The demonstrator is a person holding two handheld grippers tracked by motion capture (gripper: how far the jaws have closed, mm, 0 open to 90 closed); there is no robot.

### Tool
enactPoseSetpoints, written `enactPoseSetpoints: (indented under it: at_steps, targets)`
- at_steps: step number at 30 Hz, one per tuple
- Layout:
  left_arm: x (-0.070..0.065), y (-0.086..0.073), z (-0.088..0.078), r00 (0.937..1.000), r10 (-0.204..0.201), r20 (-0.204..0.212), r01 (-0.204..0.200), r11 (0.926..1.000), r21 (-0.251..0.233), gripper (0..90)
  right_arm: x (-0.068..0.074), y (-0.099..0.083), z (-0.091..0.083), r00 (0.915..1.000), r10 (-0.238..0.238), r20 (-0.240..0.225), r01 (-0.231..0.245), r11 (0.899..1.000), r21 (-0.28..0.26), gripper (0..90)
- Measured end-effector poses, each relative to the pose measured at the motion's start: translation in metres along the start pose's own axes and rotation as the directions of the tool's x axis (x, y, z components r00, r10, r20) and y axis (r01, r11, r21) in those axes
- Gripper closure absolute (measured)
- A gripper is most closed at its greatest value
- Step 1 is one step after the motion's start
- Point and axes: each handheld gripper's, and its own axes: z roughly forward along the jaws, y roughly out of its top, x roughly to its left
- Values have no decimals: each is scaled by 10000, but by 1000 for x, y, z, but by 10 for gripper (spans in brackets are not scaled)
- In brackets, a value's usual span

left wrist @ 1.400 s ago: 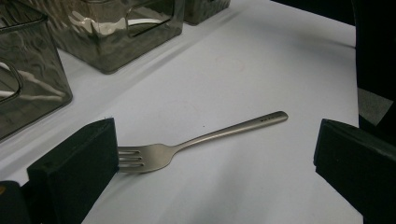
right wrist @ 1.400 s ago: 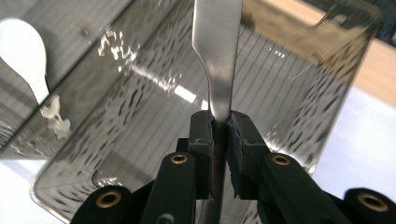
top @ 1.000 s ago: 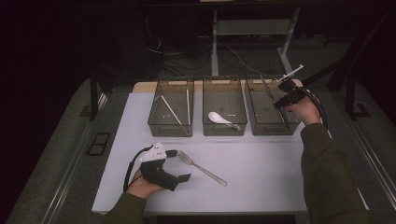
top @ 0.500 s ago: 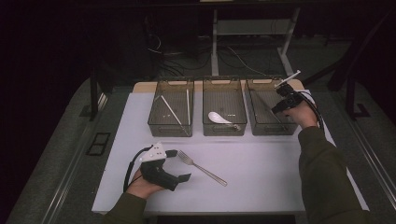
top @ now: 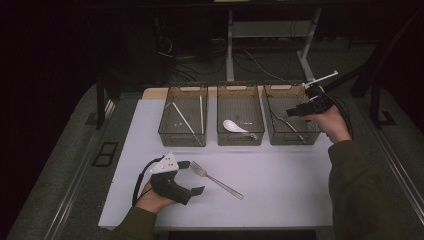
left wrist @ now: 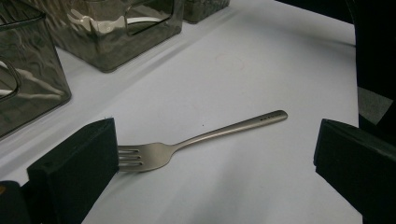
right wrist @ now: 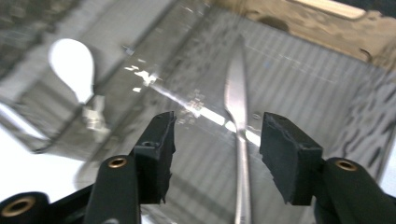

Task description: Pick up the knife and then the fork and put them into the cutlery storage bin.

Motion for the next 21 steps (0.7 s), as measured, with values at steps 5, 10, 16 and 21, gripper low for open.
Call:
enactPoseSetpoints:
  at_steps: [5,10,16,21]
  targets:
    - [0,0,0,10000,8,1,-8,10000,9,0,11,-6,-13,9991,-286,-315,271,9987,-442,402]
    - [0,0,0,10000,-8,6,8,10000,6,0,24,-15,-22,9946,-618,-833,557,9957,-740,393]
    - [0,0,1,10000,-38,13,38,10000,42,0,39,-30,-28,9874,-956,-1260,827,9912,-1034,388]
    - [0,0,0,10000,-22,13,22,10000,41,0,56,-44,-29,9800,-1286,-1517,1114,9869,-1166,390]
